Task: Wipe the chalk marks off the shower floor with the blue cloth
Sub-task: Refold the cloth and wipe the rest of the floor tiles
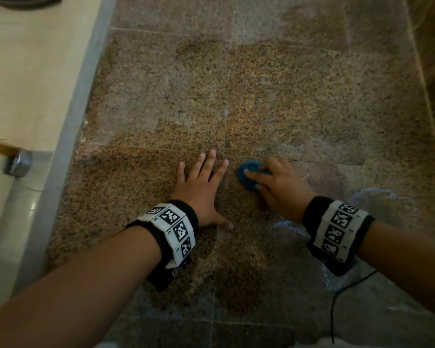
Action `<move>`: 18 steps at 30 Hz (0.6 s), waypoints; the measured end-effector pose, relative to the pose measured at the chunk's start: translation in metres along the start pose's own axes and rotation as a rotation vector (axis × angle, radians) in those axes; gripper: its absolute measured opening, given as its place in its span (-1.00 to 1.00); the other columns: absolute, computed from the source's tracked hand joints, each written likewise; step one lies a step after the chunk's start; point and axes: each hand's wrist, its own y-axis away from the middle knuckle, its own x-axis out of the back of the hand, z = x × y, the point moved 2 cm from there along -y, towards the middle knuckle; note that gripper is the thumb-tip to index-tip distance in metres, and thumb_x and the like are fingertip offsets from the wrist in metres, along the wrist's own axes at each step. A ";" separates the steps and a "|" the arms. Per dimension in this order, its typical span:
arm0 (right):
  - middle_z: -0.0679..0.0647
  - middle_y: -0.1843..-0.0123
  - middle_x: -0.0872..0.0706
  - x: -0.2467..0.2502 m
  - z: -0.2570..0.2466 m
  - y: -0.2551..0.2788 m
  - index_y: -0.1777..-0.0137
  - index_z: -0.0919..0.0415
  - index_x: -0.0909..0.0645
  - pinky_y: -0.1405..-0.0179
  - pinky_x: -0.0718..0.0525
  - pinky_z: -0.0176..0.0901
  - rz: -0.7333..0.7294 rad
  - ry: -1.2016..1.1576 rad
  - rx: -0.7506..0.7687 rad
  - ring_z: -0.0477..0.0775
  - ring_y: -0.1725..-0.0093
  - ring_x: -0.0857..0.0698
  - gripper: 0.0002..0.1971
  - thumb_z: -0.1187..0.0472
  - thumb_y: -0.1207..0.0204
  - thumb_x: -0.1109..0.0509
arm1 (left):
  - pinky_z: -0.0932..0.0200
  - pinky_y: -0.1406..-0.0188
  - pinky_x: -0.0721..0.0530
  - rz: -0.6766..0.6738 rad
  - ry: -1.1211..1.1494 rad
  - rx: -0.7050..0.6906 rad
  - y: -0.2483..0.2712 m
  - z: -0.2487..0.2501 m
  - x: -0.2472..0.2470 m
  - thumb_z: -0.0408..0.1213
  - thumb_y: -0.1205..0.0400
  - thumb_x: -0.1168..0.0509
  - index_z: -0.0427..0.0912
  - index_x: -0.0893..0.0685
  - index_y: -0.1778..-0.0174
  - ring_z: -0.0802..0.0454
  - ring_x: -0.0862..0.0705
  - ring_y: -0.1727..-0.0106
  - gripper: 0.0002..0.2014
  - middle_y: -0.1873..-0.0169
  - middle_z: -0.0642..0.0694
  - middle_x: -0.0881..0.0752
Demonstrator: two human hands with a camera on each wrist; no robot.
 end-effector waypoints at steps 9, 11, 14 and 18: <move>0.21 -0.28 -0.47 0.013 0.055 -0.016 -0.42 0.11 -0.55 -0.29 -0.40 -0.02 0.105 -0.085 -0.435 0.32 -0.26 -0.46 -0.59 0.27 -0.56 -0.31 | -0.34 -0.55 0.39 0.014 0.015 -0.003 -0.001 0.000 -0.001 0.56 -0.17 -0.36 0.11 0.52 -0.59 -0.08 0.50 -0.62 0.40 -0.59 -0.03 0.56; 0.21 -0.19 -0.52 0.007 0.029 -0.007 -0.36 0.14 -0.60 -0.19 -0.47 0.03 0.098 -0.117 -0.251 0.31 -0.17 -0.51 -0.58 0.36 -0.50 -0.37 | -0.34 -0.54 0.40 0.013 0.019 0.005 -0.002 0.001 -0.001 0.55 -0.17 -0.37 0.12 0.52 -0.59 -0.08 0.49 -0.62 0.41 -0.58 -0.02 0.56; 0.20 -0.14 -0.55 0.005 0.010 0.002 -0.30 0.13 -0.65 -0.17 -0.48 0.05 -0.044 -0.120 -0.017 0.27 -0.14 -0.52 -0.57 0.43 -0.44 -0.40 | -0.34 -0.53 0.39 0.009 0.017 0.012 -0.002 0.001 -0.001 0.54 -0.16 -0.39 0.13 0.52 -0.59 -0.09 0.48 -0.63 0.42 -0.58 -0.02 0.56; 0.22 -0.26 -0.49 0.023 0.059 -0.012 -0.40 0.09 -0.56 -0.23 -0.40 -0.12 0.084 -0.092 -0.314 0.27 -0.23 -0.49 -0.60 0.31 -0.57 -0.30 | -0.33 -0.54 0.39 0.010 0.017 0.007 -0.001 0.001 0.000 0.54 -0.16 -0.39 0.12 0.51 -0.60 -0.08 0.48 -0.63 0.41 -0.59 -0.02 0.55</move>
